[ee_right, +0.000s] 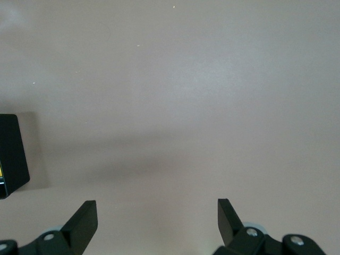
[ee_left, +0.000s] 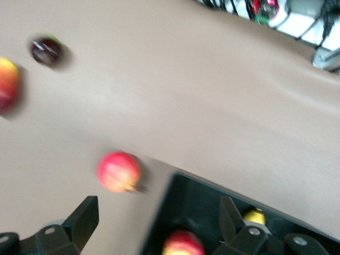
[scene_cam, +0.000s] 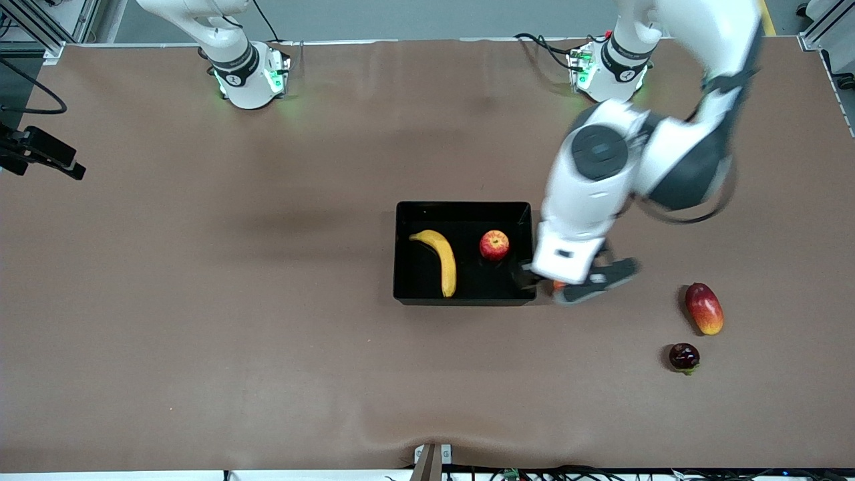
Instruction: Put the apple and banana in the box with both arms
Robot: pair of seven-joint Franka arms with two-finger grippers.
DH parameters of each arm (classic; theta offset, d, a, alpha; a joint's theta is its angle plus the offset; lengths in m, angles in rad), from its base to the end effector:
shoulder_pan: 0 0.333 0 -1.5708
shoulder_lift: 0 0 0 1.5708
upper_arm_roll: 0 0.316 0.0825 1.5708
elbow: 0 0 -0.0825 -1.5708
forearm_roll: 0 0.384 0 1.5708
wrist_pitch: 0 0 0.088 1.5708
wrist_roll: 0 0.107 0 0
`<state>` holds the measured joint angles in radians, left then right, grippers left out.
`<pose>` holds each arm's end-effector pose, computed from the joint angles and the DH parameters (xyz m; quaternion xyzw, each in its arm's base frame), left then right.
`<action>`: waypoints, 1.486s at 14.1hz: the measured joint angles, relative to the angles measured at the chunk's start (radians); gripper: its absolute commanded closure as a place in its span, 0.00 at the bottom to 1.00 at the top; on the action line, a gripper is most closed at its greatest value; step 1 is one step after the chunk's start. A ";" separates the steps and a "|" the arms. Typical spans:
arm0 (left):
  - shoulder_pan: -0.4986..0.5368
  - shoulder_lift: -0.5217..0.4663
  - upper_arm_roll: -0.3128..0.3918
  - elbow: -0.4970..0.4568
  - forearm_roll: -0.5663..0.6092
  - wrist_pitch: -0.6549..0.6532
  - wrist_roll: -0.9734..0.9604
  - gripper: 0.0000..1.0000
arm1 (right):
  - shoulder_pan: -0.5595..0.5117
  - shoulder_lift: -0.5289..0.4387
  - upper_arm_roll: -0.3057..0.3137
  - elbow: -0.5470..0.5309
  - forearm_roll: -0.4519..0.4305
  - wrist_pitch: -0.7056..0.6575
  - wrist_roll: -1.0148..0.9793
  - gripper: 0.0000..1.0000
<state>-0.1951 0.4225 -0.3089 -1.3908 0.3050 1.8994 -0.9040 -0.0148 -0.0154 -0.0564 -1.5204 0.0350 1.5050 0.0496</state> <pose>0.6338 -0.2818 0.4879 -0.9799 -0.1727 -0.0952 0.0306 0.5423 -0.0350 0.6509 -0.9981 0.0592 -0.0002 0.0179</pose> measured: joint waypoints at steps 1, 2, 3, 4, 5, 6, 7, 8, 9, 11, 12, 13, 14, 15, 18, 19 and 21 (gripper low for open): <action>0.037 -0.026 -0.001 -0.001 -0.009 -0.024 0.056 0.00 | 0.000 0.000 0.000 -0.001 0.000 0.000 0.000 0.00; 0.071 -0.049 -0.002 -0.001 -0.015 -0.055 0.101 0.00 | 0.000 0.000 0.000 -0.002 0.000 0.000 0.000 0.00; 0.099 -0.070 -0.002 -0.002 -0.016 -0.090 0.146 0.00 | 0.000 0.000 0.000 -0.003 0.000 0.000 0.000 0.00; 0.123 -0.090 -0.002 -0.002 -0.017 -0.123 0.200 0.00 | 0.000 0.000 0.000 -0.004 0.000 0.000 0.000 0.00; 0.147 -0.112 -0.003 -0.003 -0.018 -0.152 0.258 0.00 | 0.000 0.000 -0.001 -0.004 0.000 0.000 0.000 0.00; 0.171 -0.136 -0.003 -0.003 -0.021 -0.180 0.310 0.00 | 0.000 0.000 -0.001 -0.004 0.000 0.000 0.000 0.00; 0.196 -0.161 -0.003 -0.004 -0.032 -0.203 0.356 0.00 | 0.000 0.000 -0.001 -0.004 0.000 0.000 0.000 0.00; 0.217 -0.188 -0.002 -0.006 -0.049 -0.219 0.404 0.00 | 0.000 0.000 -0.001 -0.005 0.000 0.000 0.000 0.00; 0.230 -0.214 0.002 -0.012 -0.063 -0.231 0.453 0.00 | 0.000 0.000 -0.002 -0.005 0.000 -0.001 0.000 0.00; 0.232 -0.276 0.038 -0.049 -0.079 -0.245 0.546 0.00 | 0.000 0.000 -0.002 -0.005 0.000 -0.004 0.000 0.00; 0.229 -0.310 0.067 -0.072 -0.101 -0.253 0.602 0.00 | 0.000 0.000 -0.002 -0.006 0.000 -0.005 0.000 0.00; 0.222 -0.342 0.105 -0.092 -0.134 -0.269 0.657 0.00 | 0.000 0.000 -0.002 -0.006 0.000 -0.005 0.000 0.00; 0.210 -0.372 0.151 -0.106 -0.172 -0.296 0.704 0.00 | 0.000 0.000 -0.002 -0.006 0.000 -0.005 0.000 0.00; 0.195 -0.399 0.195 -0.119 -0.204 -0.323 0.735 0.00 | 0.000 0.000 -0.002 -0.006 0.000 -0.005 0.000 0.00; 0.164 -0.495 0.252 -0.198 -0.249 -0.353 0.761 0.00 | -0.001 0.000 -0.004 -0.006 0.000 -0.005 0.000 0.00; 0.160 -0.527 0.252 -0.226 -0.249 -0.353 0.761 0.00 | -0.002 0.000 -0.005 -0.006 0.000 -0.004 0.000 0.00; 0.158 -0.570 0.252 -0.264 -0.250 -0.353 0.761 0.00 | -0.003 0.000 -0.006 -0.006 0.000 -0.002 0.000 0.00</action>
<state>-0.0371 -0.1474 -0.0565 -1.6547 0.0554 1.5463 -0.1434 -0.0176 -0.0150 -0.0624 -1.5261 0.0347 1.5033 0.0496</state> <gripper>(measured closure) 0.000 0.000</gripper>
